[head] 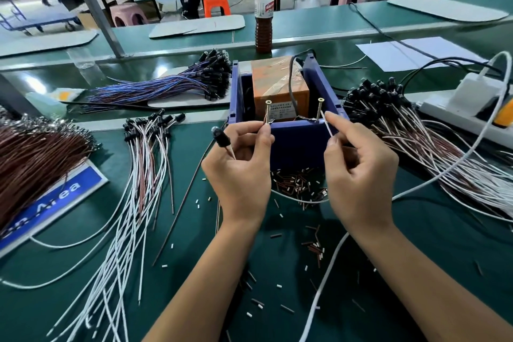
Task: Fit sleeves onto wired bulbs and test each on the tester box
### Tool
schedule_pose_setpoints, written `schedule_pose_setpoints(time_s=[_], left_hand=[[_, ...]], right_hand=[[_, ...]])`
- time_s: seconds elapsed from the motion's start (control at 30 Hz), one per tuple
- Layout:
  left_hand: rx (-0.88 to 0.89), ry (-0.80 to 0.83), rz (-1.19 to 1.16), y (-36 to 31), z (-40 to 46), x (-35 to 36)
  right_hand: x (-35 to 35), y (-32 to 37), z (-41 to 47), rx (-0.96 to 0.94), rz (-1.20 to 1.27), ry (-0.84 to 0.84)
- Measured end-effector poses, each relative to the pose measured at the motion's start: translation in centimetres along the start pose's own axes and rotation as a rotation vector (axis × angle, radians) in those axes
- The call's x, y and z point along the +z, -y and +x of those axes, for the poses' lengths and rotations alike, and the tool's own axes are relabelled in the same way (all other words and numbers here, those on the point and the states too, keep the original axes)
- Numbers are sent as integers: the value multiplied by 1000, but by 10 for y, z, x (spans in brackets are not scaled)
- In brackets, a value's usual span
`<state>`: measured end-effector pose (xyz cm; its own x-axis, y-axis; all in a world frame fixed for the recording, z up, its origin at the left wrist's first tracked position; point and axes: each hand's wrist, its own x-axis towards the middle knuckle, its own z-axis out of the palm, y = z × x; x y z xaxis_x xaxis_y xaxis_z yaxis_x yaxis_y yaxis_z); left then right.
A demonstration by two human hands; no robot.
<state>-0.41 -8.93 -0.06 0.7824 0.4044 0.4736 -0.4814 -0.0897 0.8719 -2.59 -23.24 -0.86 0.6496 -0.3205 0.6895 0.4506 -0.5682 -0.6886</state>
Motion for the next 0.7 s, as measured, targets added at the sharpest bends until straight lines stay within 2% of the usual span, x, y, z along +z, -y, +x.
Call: schedule_pose_setpoints(time_s=[0.7], left_hand=[[43,20,44,-3,0,-5]], right_hand=[[-1,4,1,32,53,29]])
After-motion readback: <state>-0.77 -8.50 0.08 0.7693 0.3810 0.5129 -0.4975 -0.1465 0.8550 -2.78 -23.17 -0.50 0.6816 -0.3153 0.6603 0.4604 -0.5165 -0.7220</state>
